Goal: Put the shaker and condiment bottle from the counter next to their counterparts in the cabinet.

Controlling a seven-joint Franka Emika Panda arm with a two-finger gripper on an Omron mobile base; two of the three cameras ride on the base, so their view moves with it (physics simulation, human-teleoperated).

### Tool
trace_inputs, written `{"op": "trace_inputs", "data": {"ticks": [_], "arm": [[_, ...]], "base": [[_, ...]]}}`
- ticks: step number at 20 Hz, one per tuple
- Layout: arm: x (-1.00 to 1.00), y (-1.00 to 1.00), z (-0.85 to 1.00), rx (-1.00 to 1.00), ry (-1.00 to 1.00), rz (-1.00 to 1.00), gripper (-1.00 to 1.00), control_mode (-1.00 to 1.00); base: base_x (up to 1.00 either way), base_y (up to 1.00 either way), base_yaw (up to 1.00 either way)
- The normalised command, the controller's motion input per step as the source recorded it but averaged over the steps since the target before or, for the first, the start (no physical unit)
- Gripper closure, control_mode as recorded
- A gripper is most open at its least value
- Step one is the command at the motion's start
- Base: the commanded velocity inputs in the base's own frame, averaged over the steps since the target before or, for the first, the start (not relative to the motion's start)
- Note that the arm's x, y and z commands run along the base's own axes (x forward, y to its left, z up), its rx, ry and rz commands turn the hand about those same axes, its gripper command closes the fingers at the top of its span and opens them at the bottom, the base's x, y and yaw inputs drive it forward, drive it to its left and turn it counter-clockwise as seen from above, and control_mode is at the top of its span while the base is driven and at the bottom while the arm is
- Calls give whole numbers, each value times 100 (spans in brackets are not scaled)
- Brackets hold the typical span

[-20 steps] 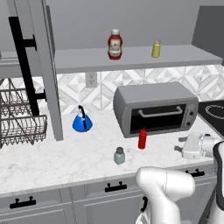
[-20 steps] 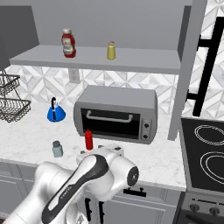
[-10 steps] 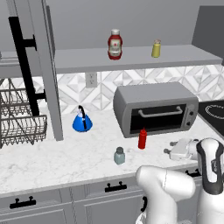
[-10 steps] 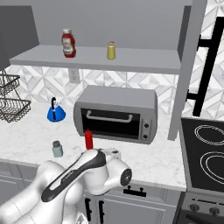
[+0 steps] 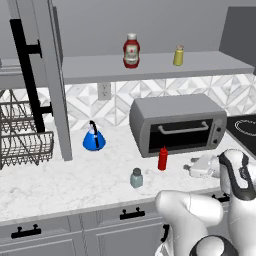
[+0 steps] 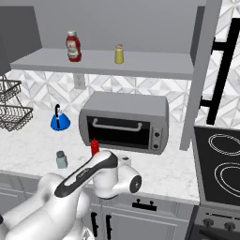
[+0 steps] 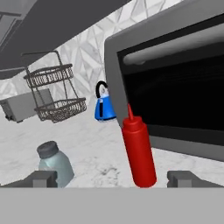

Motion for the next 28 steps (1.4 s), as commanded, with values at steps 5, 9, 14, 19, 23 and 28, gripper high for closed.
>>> {"op": "trace_inputs", "data": {"ticks": [5,9,14,19,23,28], "arm": [[57,16,-47,1,-1,0,-100,-100],[10,5,-7,0,0,0,-100,-100],[10,33,-30,0,-10,0,-100,-100],[6,38,-4,0,-9,0,-100,-100],[39,28,-1,0,0,0,-100,-100],[44,21,0,0,0,0,-100,-100]], "base": [[0,0,0],[0,0,0],[0,0,0],[0,0,0],[0,0,0],[0,0,0]]}}
